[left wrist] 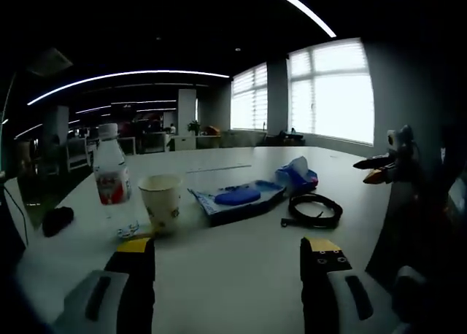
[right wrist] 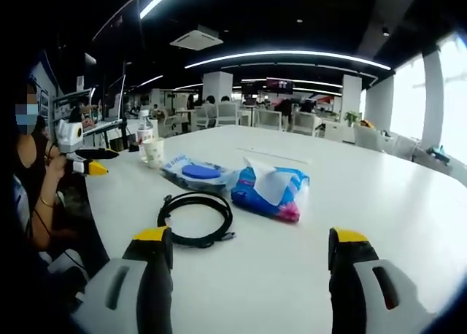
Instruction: Arrange the tabletop items into an orderly group along one side of the table until the central work area is clear of visible clutter.
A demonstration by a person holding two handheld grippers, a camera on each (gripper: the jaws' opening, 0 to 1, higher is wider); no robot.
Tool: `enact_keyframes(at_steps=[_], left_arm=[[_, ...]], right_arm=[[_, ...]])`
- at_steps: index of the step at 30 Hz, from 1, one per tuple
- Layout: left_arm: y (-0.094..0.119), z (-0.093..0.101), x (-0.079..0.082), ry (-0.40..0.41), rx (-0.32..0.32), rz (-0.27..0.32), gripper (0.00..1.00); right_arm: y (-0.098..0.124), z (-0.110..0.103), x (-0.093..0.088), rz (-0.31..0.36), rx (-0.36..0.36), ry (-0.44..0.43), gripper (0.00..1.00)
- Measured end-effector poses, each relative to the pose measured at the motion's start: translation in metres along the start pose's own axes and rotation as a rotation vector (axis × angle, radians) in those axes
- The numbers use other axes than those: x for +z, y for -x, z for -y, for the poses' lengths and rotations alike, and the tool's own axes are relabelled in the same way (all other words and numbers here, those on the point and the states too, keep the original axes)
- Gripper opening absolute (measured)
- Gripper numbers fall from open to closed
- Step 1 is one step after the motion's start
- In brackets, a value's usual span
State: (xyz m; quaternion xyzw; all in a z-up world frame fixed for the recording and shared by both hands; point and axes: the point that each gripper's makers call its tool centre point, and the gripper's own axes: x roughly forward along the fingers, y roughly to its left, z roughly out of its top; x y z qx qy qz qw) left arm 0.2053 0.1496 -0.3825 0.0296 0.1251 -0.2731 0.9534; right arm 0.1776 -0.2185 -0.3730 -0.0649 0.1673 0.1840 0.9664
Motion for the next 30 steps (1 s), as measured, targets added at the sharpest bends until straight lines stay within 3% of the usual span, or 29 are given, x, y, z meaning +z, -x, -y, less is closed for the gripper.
enact_keyframes(at_steps=[13,30], left_arm=[[0.006,0.003,0.001,-0.004,-0.005,0.002,0.78],[0.013,0.001,-0.004,0.009,0.034,-0.02,0.86]], right_arm=[[0.008,-0.006,0.002,0.027,-0.007,-0.019,0.95],[0.007,-0.005,-0.001,0.005,-0.026,-0.003,0.95]])
